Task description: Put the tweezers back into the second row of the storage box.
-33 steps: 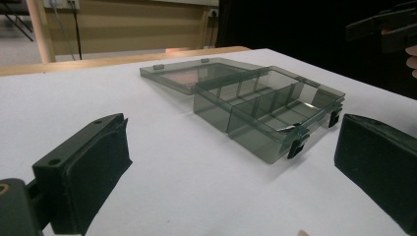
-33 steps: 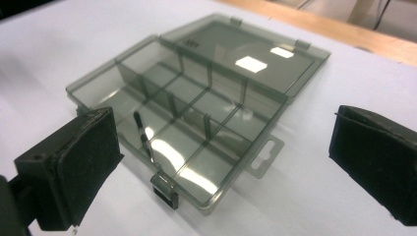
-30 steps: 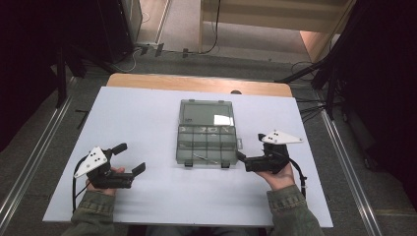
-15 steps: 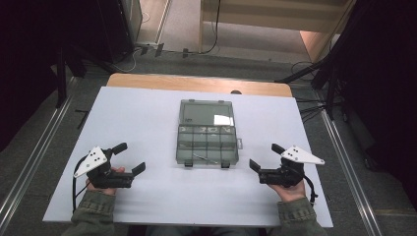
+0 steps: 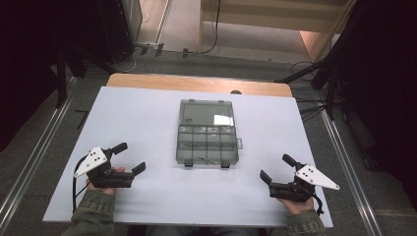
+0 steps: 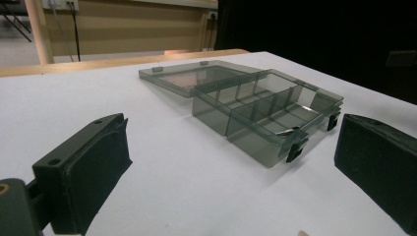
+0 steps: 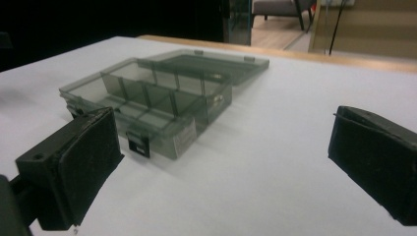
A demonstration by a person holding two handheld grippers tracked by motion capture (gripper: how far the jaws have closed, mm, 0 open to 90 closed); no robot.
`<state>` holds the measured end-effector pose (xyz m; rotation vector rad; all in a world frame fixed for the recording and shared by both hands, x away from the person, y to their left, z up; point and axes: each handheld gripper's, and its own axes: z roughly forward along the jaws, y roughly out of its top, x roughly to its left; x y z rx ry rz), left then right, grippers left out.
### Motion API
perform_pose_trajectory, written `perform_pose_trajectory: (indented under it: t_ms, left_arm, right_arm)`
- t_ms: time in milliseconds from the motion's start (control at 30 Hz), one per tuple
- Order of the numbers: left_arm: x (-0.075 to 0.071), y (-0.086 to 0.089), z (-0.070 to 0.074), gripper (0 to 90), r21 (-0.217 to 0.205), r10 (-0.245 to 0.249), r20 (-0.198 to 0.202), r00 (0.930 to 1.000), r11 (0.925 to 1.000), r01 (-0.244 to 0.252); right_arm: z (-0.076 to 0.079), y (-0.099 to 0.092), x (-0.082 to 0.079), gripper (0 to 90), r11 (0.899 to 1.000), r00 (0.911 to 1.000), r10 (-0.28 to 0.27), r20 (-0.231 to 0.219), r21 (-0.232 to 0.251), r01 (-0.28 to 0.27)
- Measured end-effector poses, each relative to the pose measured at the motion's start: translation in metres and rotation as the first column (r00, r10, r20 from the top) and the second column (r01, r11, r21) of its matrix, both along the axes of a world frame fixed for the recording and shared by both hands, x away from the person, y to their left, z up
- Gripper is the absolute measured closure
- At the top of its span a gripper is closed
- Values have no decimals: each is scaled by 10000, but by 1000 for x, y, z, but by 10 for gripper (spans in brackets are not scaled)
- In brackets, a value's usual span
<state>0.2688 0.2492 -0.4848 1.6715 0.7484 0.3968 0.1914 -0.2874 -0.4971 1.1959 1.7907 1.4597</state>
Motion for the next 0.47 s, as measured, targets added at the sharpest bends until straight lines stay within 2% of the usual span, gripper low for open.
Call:
perform_pose_trajectory:
  t_ms: [100, 300, 400, 433, 467]
  left_arm:
    - [0, 0, 0, 0, -16, -13, 14, 10000, 10000, 13]
    - [1, 1, 0, 0, -89, -11, 3, 10000, 10000, 11]
    - [0, 1, 1, 0, -81, -3, 14, 10000, 10000, 3]
    - [0, 1, 1, 0, -72, 14, 6, 10000, 10000, -14]
    - [0, 1, 1, 0, -72, 14, 6, 10000, 10000, -14]
  right_arm:
    - [-9, -2, -1, 2, 9999, 9994, -46, -347, 161, 52]
    - [-8, -2, -4, 2, 9999, 9999, -82, -112, 146, 84]
    - [-8, -2, -6, 2, 10000, 9998, -82, -182, -12, 82]
    - [-8, -3, -6, 1, 10000, 9996, -44, -294, -33, 43]
    - [-9, -4, -7, 1, 10000, 9982, -34, -595, 33, 36]
